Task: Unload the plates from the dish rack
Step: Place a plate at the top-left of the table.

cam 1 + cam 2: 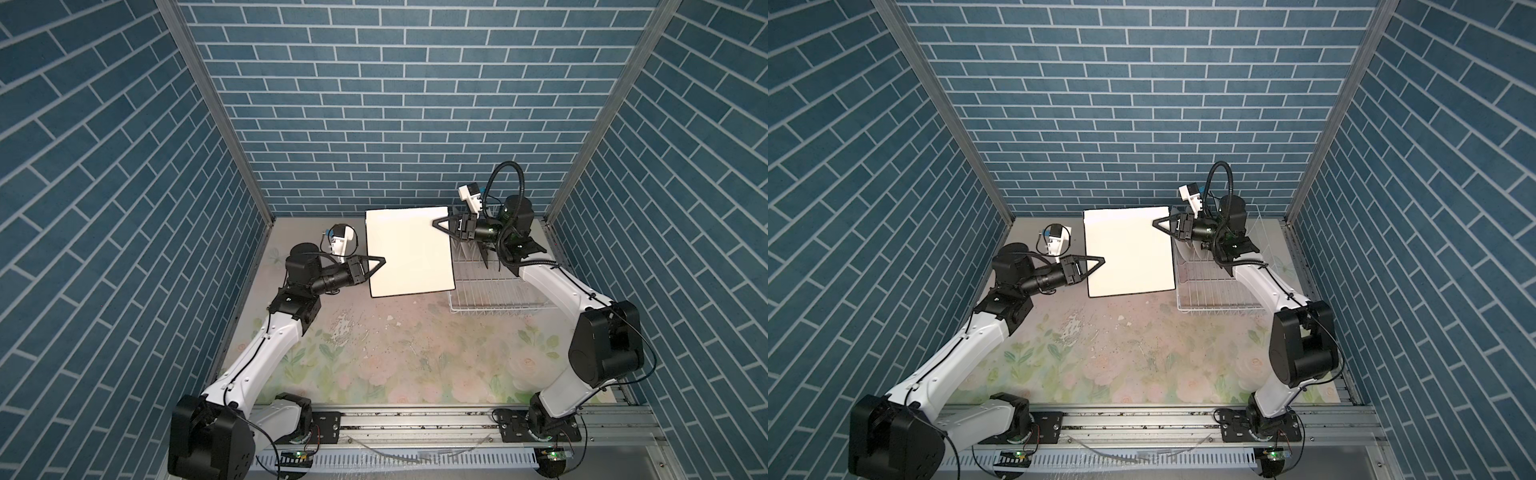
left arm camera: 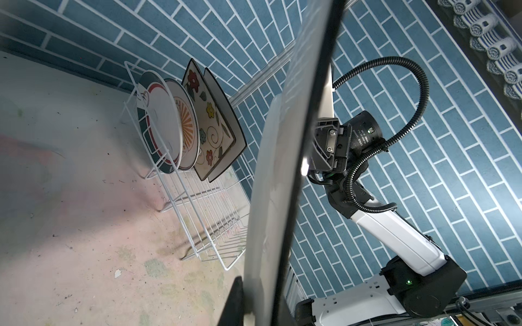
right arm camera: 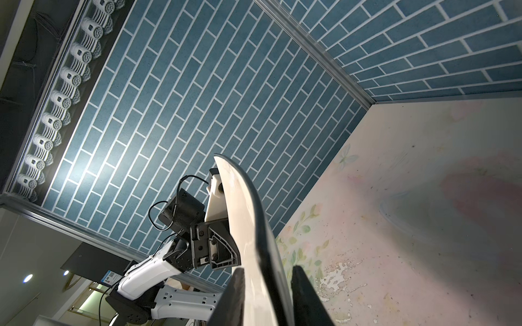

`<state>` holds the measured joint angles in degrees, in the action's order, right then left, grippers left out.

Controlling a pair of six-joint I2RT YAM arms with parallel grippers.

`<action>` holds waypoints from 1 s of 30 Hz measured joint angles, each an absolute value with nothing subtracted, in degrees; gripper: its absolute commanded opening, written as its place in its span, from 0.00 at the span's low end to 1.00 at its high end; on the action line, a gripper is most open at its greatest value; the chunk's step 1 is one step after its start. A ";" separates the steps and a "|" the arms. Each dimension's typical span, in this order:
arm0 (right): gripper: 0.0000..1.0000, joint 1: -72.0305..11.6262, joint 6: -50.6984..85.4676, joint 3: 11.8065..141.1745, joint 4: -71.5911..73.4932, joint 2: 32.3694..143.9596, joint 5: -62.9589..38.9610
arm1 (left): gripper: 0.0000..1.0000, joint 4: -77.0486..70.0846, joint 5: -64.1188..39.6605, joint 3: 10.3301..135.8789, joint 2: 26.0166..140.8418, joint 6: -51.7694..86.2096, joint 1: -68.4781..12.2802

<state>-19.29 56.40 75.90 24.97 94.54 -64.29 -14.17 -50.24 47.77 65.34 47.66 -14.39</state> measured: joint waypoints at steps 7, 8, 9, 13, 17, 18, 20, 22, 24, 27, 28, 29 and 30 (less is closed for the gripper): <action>0.40 -18.94 57.67 75.90 25.76 94.54 -64.23 | 0.00 -17.63 -50.17 47.77 66.59 52.97 -14.37; 0.41 -18.83 57.98 75.90 25.89 94.54 -64.20 | 0.00 -18.50 -50.17 47.77 66.87 53.80 -14.37; 0.43 -18.76 58.37 75.90 26.15 94.56 -64.20 | 0.00 -19.31 -50.17 47.77 67.16 54.65 -14.37; 0.49 -18.35 59.42 75.90 27.09 94.56 -64.18 | 0.00 -21.58 -50.19 47.75 68.18 57.39 -14.37; 0.62 -18.06 60.31 75.90 27.81 94.56 -64.14 | 0.00 -21.98 -49.93 47.75 68.27 59.05 -14.37; 0.65 -17.93 60.58 75.90 28.01 94.56 -64.07 | 0.00 -22.00 -49.76 47.75 68.27 59.44 -14.33; 0.71 -17.67 61.25 75.90 28.40 94.61 -64.05 | 0.00 -21.98 -49.41 47.75 68.27 60.23 -14.26; 0.74 -17.41 61.54 75.90 28.80 94.63 -64.03 | 0.00 -22.02 -48.88 47.75 68.27 61.01 -14.17; 0.77 -17.17 61.76 75.90 29.15 94.63 -63.96 | 0.00 -22.28 -48.66 47.75 68.27 61.71 -14.15; 0.82 -16.93 61.89 75.90 29.28 94.65 -63.70 | 0.00 -23.09 -48.69 47.75 68.34 63.24 -14.15; 0.84 -16.82 61.98 75.90 29.26 94.65 -63.59 | 0.00 -23.42 -48.69 47.75 68.38 63.61 -14.15; 0.85 -16.69 62.13 75.90 29.26 94.65 -63.44 | 0.00 -23.73 -48.71 47.75 68.40 63.90 -14.15; 0.86 -16.51 62.24 75.90 29.23 94.65 -63.16 | 0.00 -23.97 -48.71 47.75 68.42 64.14 -14.15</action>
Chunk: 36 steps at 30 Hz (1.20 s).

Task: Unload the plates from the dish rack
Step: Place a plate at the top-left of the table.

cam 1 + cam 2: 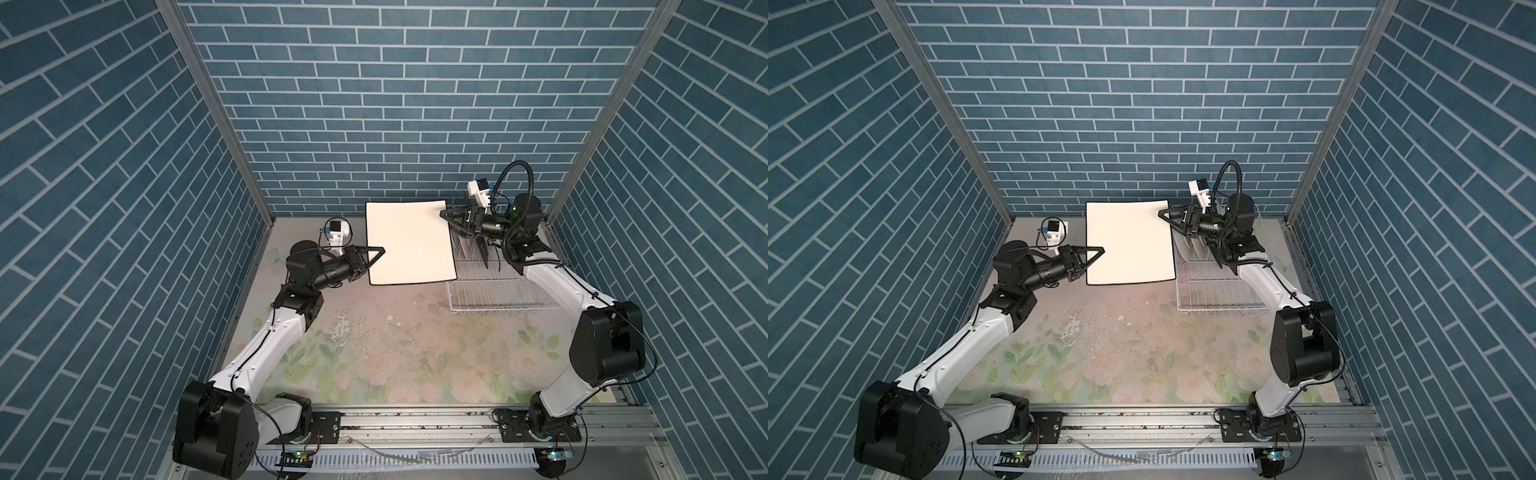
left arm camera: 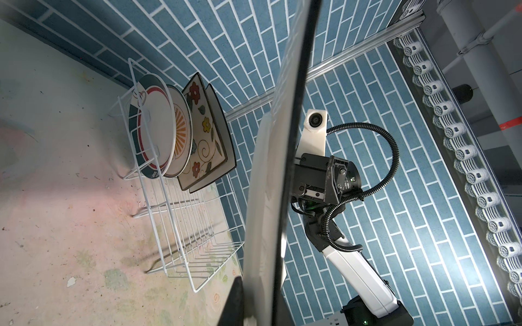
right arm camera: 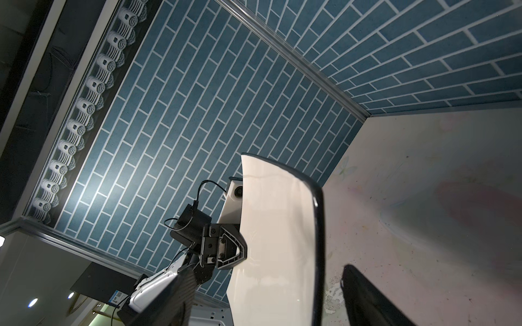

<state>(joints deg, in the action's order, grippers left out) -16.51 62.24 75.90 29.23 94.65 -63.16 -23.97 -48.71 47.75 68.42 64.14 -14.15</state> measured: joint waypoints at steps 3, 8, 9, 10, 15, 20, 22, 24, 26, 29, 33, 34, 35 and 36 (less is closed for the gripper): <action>0.90 -15.79 62.37 75.90 29.12 94.65 -62.13 | 0.00 -24.58 -48.71 47.75 68.42 64.73 -14.11; 0.95 -14.79 62.63 75.90 28.97 94.63 -60.73 | 0.00 -24.99 -48.80 47.75 68.42 65.36 -13.87; 0.96 -14.61 62.63 75.90 28.77 94.63 -60.51 | 0.00 -25.12 -48.84 47.75 68.42 65.56 -13.72; 0.97 -14.50 62.61 75.88 28.67 94.61 -60.34 | 0.00 -25.21 -48.84 47.75 68.42 65.73 -13.56; 0.99 -13.82 62.48 74.48 27.44 93.91 -59.37 | 0.00 -25.39 -48.66 47.75 67.90 66.76 -12.21; 0.99 -13.15 61.12 72.93 24.38 91.55 -58.54 | 0.00 -25.21 -47.97 47.72 66.04 67.16 -10.50; 0.99 -12.84 60.71 72.66 23.68 90.50 -58.22 | 0.00 -25.21 -47.42 47.35 64.95 67.22 -9.56; 0.99 -12.47 59.92 72.18 22.98 89.17 -58.00 | 0.00 -25.23 -46.44 46.52 63.81 67.29 -8.36; 0.99 -12.14 59.44 71.81 22.17 88.01 -57.78 | 0.00 -25.45 -45.06 45.32 63.11 67.44 -6.98; 0.99 -11.66 57.93 71.18 20.21 86.26 -57.25 | 0.00 -26.74 -42.35 42.26 62.92 68.84 -4.64; 0.99 -11.20 54.70 70.26 14.79 83.24 -55.94 | 0.00 -29.56 -38.06 36.71 64.10 72.38 -1.39; 0.98 -11.16 53.76 69.97 13.37 82.35 -55.61 | 0.00 -29.98 -37.01 35.62 64.71 73.01 -0.60; 0.98 -11.07 52.66 69.73 11.62 81.32 -55.09 | 0.00 -30.15 -35.97 34.68 65.45 73.54 0.21; 0.99 -11.00 51.42 69.43 9.76 80.12 -54.57 | 0.00 -30.04 -34.96 33.89 66.15 73.65 1.06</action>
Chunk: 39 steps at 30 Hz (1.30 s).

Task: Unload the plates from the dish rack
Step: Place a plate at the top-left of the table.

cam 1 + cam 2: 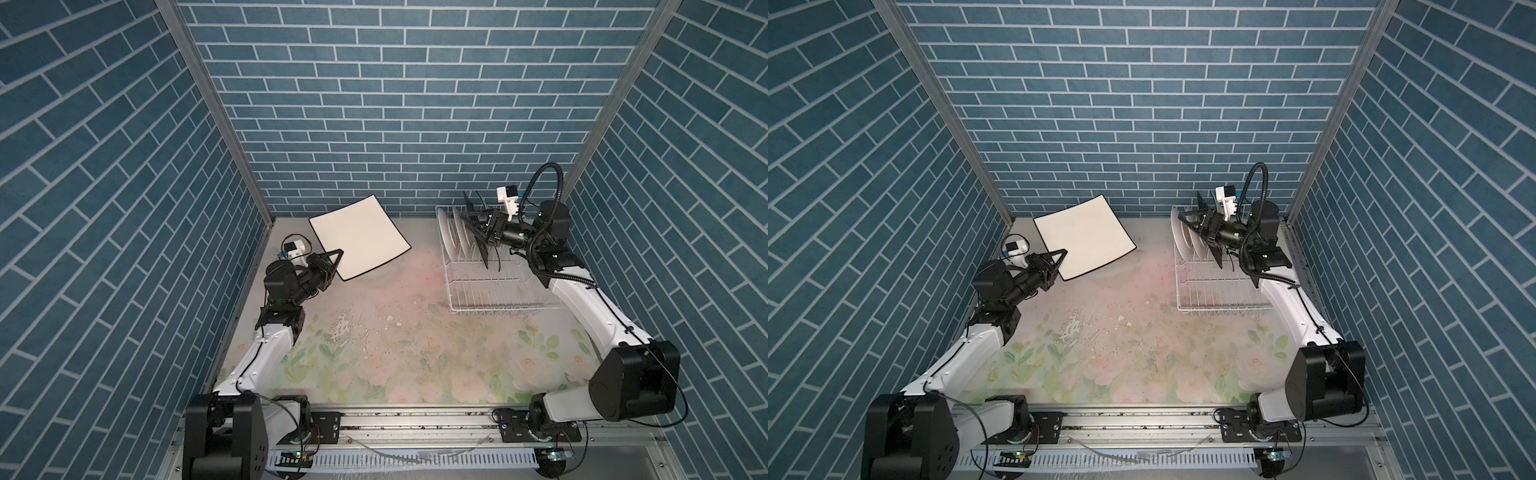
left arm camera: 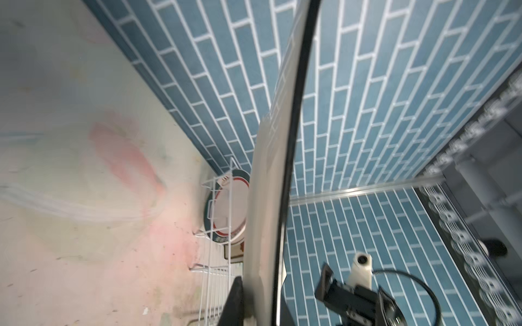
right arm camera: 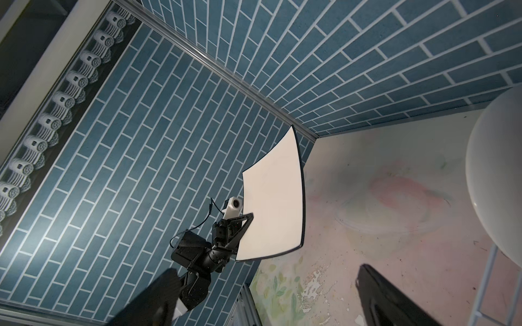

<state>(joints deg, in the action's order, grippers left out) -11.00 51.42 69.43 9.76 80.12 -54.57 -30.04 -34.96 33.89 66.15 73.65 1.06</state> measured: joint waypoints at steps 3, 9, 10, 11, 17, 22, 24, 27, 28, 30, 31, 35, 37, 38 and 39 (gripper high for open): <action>0.99 -10.79 48.12 69.04 4.91 77.01 -53.12 | 0.00 -28.67 -31.92 32.32 67.09 73.38 3.29; 0.99 -9.74 41.52 68.60 -4.80 72.20 -49.50 | 0.00 -28.34 -27.55 30.94 68.66 71.85 5.89; 0.99 -9.37 40.53 68.58 -6.31 71.68 -48.95 | 0.00 -28.73 -26.98 30.70 69.14 71.81 6.15; 0.99 -8.88 39.53 68.55 -7.81 71.22 -48.10 | 0.00 -29.74 -26.28 30.09 69.73 71.90 6.39; 0.99 -6.59 36.18 67.20 -12.49 69.91 -46.28 | 0.00 -32.36 -20.78 25.96 71.79 72.77 7.33; 0.99 -5.56 35.44 66.24 -14.83 69.60 -46.00 | 0.00 -34.28 -15.35 23.73 73.60 73.63 7.92; 0.98 -5.23 35.11 66.02 -15.35 69.21 -45.87 | 0.00 -36.05 -13.43 22.72 74.63 74.41 8.43; 0.98 -4.60 34.54 65.76 -15.66 68.66 -45.80 | 0.00 -38.92 -11.03 21.82 77.10 75.75 9.30; 0.98 -4.43 34.39 65.76 -15.75 68.58 -45.78 | 0.00 -39.99 -10.13 21.61 78.28 76.38 9.52; 0.98 -4.16 34.13 65.76 -16.01 68.55 -45.78 | 0.00 -42.44 -8.51 21.02 80.36 77.30 9.69; 0.98 -4.03 34.02 65.76 -16.21 68.55 -45.78 | 0.00 -43.42 -7.70 20.86 81.43 77.67 9.76; 0.98 -3.55 34.00 65.76 -16.75 68.55 -45.74 | 0.00 -47.37 -5.17 20.86 86.11 78.50 9.85; 0.98 -3.40 33.98 65.76 -16.97 68.55 -45.74 | 0.00 -49.91 -4.47 20.86 88.73 78.91 9.89; 0.98 -3.31 33.95 65.73 -17.12 68.55 -45.74 | 0.00 -51.40 -4.03 20.86 90.04 79.07 9.89; 0.98 -3.22 33.89 65.69 -17.26 68.53 -45.74 | 0.00 -52.49 -3.73 20.86 91.07 79.18 9.89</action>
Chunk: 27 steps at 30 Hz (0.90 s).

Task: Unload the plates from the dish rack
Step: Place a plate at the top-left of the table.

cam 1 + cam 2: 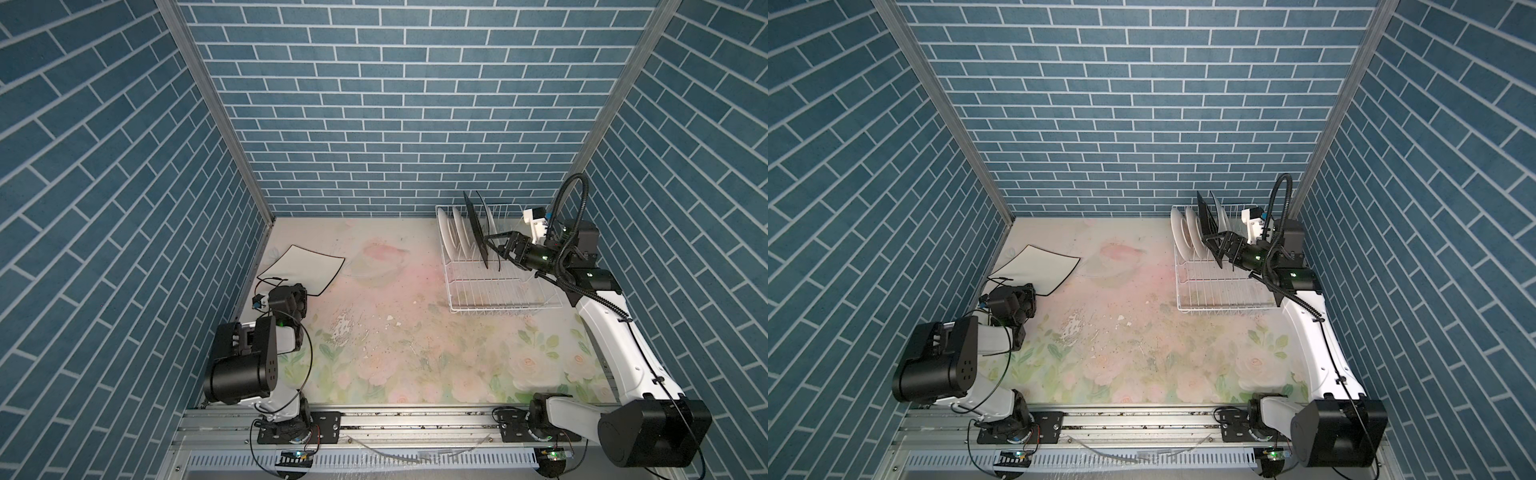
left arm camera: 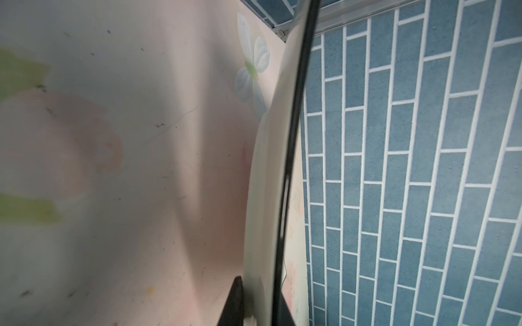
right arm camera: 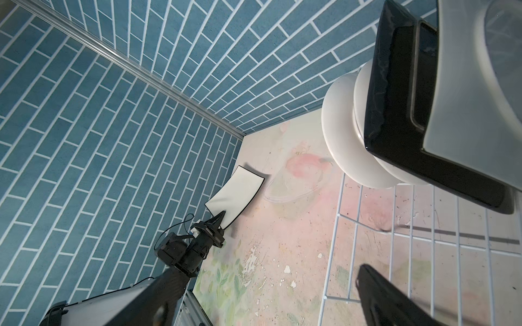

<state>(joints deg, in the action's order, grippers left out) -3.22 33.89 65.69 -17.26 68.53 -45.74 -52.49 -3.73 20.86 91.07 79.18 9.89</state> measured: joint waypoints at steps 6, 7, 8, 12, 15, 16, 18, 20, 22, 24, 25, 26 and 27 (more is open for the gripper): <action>0.98 -2.55 32.58 65.63 -18.92 68.05 -45.65 | 0.00 -59.64 -1.67 21.04 97.25 80.77 9.96; 0.98 -2.42 32.47 65.63 -19.11 67.85 -45.65 | 0.00 -60.99 -1.48 21.19 98.35 81.25 9.96; 0.98 -2.26 32.36 65.63 -19.31 67.64 -45.63 | 0.00 -62.39 -1.28 21.41 99.66 81.76 9.96; 0.98 -1.83 31.42 65.63 -20.27 66.85 -45.63 | 0.00 -67.44 -0.89 22.74 104.64 84.14 9.96; 0.98 -1.56 31.07 65.63 -21.12 66.46 -45.63 | 0.00 -69.56 -0.54 23.92 107.26 85.34 9.96; 0.98 -1.48 31.03 65.63 -21.47 66.37 -45.63 | 0.00 -70.06 -0.43 24.21 107.83 85.69 9.96; 0.98 -1.37 30.98 65.63 -22.02 66.15 -45.58 | 0.05 -70.59 -0.21 24.51 108.47 86.19 9.96; 0.98 -1.30 30.98 65.63 -22.15 65.82 -45.52 | 0.21 -70.43 -0.10 24.75 108.55 86.61 9.96; 0.98 -1.21 30.94 65.63 -22.37 65.45 -45.43 | 0.28 -70.65 0.01 25.19 108.55 87.15 9.96; 0.98 -1.13 30.65 65.63 -22.59 65.06 -45.28 | 0.34 -70.91 0.27 25.87 108.55 87.42 9.96; 0.98 -1.08 30.52 65.60 -22.81 64.84 -45.21 | 0.37 -70.98 0.34 26.13 108.55 87.66 9.96; 0.98 -1.04 30.28 65.60 -23.05 64.62 -45.17 | 0.41 -70.94 0.43 26.39 108.55 87.83 10.00; 0.98 -1.02 30.04 65.60 -23.29 64.45 -45.15 | 0.43 -70.85 0.34 26.55 108.55 87.81 10.00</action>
